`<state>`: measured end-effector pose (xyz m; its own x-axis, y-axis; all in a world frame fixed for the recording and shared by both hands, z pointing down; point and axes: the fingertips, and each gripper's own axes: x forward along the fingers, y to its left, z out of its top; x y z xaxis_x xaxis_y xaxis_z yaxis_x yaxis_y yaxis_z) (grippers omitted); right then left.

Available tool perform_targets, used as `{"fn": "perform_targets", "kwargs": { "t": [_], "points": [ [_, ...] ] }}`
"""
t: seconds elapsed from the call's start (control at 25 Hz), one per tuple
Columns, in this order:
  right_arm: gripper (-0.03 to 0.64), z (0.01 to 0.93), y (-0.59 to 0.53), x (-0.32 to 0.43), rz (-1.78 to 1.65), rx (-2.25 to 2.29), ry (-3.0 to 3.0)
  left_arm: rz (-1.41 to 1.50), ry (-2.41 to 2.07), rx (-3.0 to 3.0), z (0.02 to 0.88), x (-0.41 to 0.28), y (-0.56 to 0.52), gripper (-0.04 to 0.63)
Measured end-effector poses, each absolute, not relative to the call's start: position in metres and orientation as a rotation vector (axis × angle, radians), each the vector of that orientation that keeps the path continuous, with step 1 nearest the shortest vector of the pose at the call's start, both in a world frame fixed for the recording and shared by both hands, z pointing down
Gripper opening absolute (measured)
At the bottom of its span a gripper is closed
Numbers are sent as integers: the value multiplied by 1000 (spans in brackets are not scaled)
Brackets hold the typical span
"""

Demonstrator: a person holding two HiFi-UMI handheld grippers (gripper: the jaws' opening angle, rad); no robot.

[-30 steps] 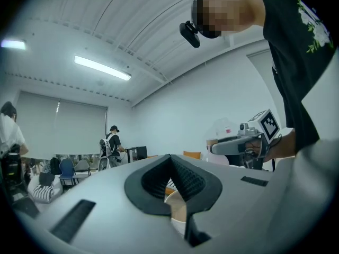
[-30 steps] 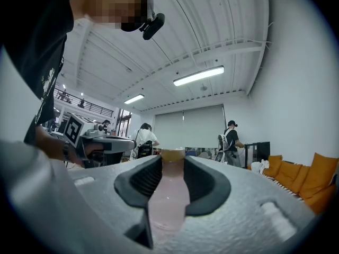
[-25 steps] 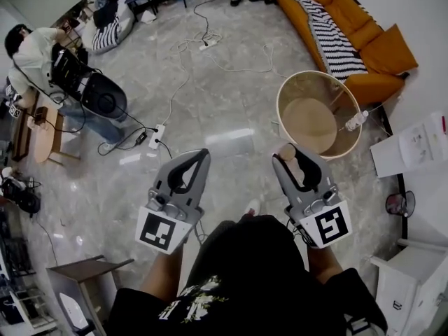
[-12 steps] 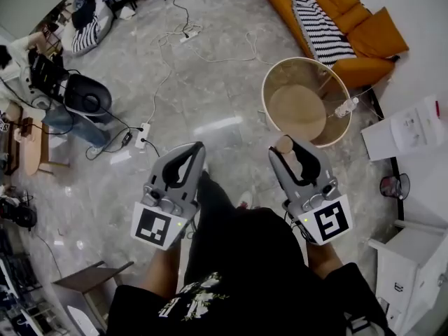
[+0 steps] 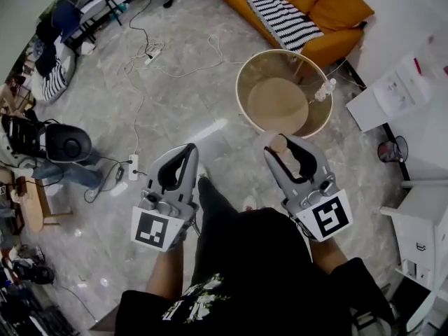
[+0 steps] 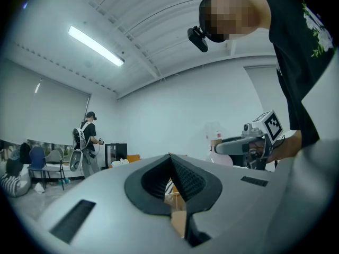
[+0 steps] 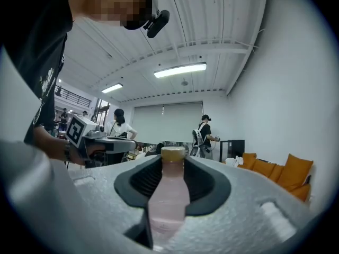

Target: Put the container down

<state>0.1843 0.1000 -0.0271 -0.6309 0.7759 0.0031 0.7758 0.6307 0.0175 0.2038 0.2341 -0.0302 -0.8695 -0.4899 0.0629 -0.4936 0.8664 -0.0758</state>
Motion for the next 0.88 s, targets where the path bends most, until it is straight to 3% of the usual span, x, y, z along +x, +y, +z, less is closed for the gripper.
{"fn": "perform_targets", "kwargs": {
  "t": [0.88],
  "points": [
    [121, -54, 182, 22, 38, 806, 3015, 148, -2840, 1210, -48, 7, 345, 0]
  ]
}}
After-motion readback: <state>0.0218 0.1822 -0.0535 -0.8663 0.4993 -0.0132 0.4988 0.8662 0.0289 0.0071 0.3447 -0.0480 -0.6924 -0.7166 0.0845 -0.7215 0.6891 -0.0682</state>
